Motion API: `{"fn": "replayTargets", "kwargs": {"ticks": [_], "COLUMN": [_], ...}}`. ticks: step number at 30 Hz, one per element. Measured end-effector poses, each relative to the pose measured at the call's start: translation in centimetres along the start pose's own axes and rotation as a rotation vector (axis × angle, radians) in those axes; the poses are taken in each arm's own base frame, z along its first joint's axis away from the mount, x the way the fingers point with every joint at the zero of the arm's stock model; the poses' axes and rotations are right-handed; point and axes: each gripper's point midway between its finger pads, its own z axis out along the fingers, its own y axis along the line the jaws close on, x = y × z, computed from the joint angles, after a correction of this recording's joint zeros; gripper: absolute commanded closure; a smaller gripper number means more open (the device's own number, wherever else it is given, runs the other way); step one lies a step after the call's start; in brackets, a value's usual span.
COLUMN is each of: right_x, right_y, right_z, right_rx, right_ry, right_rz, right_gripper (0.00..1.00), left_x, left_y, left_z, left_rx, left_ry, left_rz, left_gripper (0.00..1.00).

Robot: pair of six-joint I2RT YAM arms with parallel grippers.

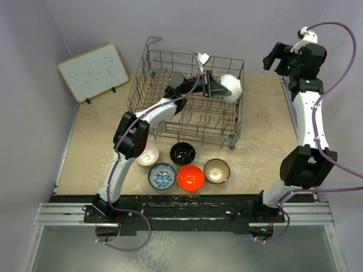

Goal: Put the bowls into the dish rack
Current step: Pick up the bowl from the dish rack, then place the bowl in the dish rack.

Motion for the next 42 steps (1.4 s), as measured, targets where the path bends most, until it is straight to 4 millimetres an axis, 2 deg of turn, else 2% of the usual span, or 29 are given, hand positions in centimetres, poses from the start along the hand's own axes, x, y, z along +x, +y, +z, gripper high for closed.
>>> {"fn": "replayTargets", "kwargs": {"ticks": [4,6,9,14,22,26,34,42], "right_x": [0.0,0.0,0.0,0.0,0.0,0.0,0.0,-0.1], "right_y": [0.0,0.0,0.0,0.0,-0.1,-0.1,-0.1,-0.5], "right_z": [0.0,0.0,0.0,0.0,0.0,0.0,0.0,0.0], "right_rx": [0.000,0.000,0.000,0.001,0.003,0.003,0.004,0.021], "right_ry": [0.000,0.000,0.000,0.000,0.000,-0.001,-0.001,-0.004], "right_rz": [0.000,0.000,-0.001,-0.005,-0.007,-0.007,-0.010,-0.014], "right_gripper": [0.00,0.00,0.00,0.00,0.00,0.00,0.00,0.00], "left_x": [-2.1,-2.0,-1.1,0.7,3.0,3.4,3.1,3.6], "left_y": [-8.4,-10.8,-11.8,-10.2,-4.8,-2.5,1.5,3.9], "left_z": [0.3,0.0,-0.6,-1.2,-1.8,-2.0,-2.4,-2.2], "left_rx": [0.243,0.313,0.354,0.347,0.272,0.215,0.088,0.008], "left_ry": [0.002,0.014,0.058,0.128,0.170,0.158,0.117,0.136], "left_rz": [0.292,0.373,0.401,0.309,-0.003,-0.143,-0.303,-0.403], "left_gripper": [1.00,1.00,1.00,1.00,1.00,1.00,1.00,1.00]}}
